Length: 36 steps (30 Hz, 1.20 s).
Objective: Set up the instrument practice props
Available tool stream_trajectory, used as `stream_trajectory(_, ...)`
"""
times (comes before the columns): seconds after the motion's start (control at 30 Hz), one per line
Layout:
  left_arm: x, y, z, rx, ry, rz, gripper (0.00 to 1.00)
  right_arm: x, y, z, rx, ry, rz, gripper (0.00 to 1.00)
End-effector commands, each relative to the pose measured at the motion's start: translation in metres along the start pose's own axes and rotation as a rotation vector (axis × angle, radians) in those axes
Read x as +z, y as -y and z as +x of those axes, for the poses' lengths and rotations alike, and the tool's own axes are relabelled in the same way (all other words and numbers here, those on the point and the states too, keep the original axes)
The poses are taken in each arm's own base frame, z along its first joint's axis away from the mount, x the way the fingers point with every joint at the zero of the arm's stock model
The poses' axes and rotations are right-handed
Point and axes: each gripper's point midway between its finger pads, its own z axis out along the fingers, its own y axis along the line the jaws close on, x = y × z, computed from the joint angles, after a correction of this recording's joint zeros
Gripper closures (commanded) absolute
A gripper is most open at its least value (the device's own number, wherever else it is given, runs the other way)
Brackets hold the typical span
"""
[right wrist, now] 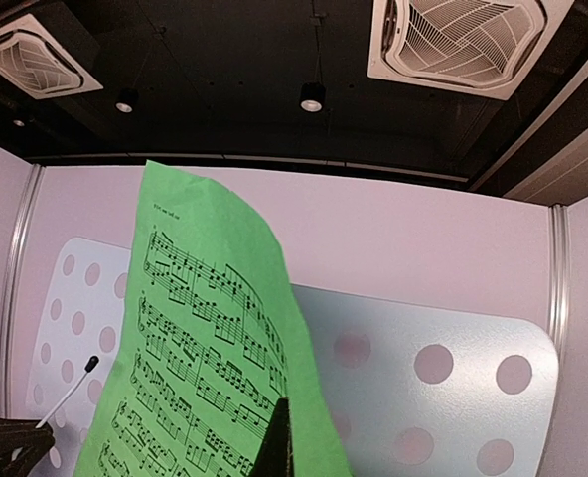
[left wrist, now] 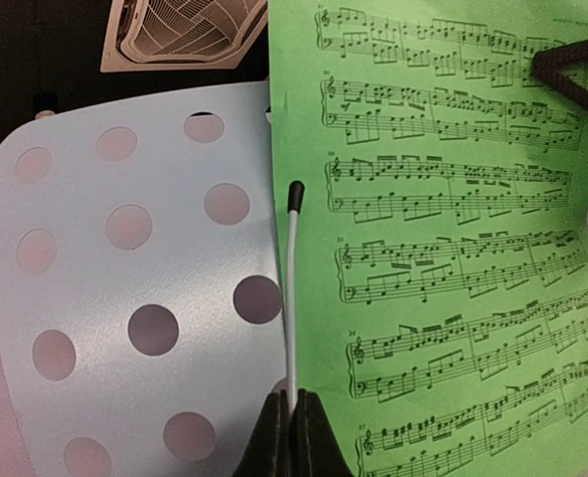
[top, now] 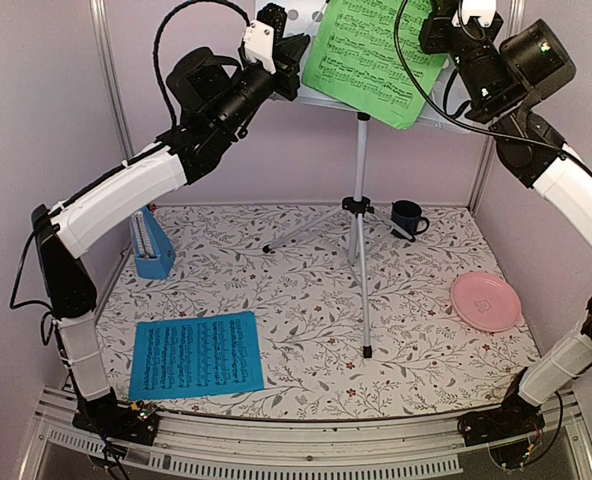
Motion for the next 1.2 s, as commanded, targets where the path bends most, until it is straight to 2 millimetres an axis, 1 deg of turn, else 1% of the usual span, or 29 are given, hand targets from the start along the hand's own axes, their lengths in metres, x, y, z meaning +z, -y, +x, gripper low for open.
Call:
stream_trajectory(0.0,-0.006,0.006,-0.04,0.011,0.101,0.032,1.0,0.009,-0.015,-0.008,-0.032,0.078,-0.03,1.0)
stream_trajectory(0.27,-0.008,0.014,-0.041,0.028,0.098,0.06,1.0,0.025,-0.045,-0.009,-0.044,0.159,-0.093,1.0)
stream_trajectory(0.33,-0.008,0.014,-0.042,0.031,0.1,0.066,1.0,0.027,-0.055,-0.012,-0.052,0.193,-0.13,1.0)
stream_trajectory(0.43,-0.009,0.017,-0.041,0.032,0.096,0.074,1.0,0.03,-0.07,-0.009,-0.076,0.223,-0.17,1.0)
stream_trajectory(0.6,-0.01,0.018,-0.04,0.042,0.093,0.076,1.0,0.037,-0.079,-0.005,-0.095,0.243,-0.167,1.0)
stream_trajectory(0.83,-0.013,0.016,-0.042,0.048,0.102,0.073,1.0,0.039,-0.075,-0.013,-0.053,0.295,-0.137,1.0)
stream_trajectory(0.9,-0.013,0.017,-0.042,0.047,0.102,0.076,1.0,0.039,-0.081,-0.013,-0.052,0.307,-0.159,1.0)
stream_trajectory(1.07,-0.013,0.017,-0.041,0.05,0.1,0.077,1.0,0.039,-0.101,-0.003,-0.073,0.319,-0.224,1.0)
stream_trajectory(1.17,-0.012,0.018,-0.041,0.051,0.1,0.078,1.0,0.037,-0.113,0.0,-0.083,0.329,-0.281,1.0)
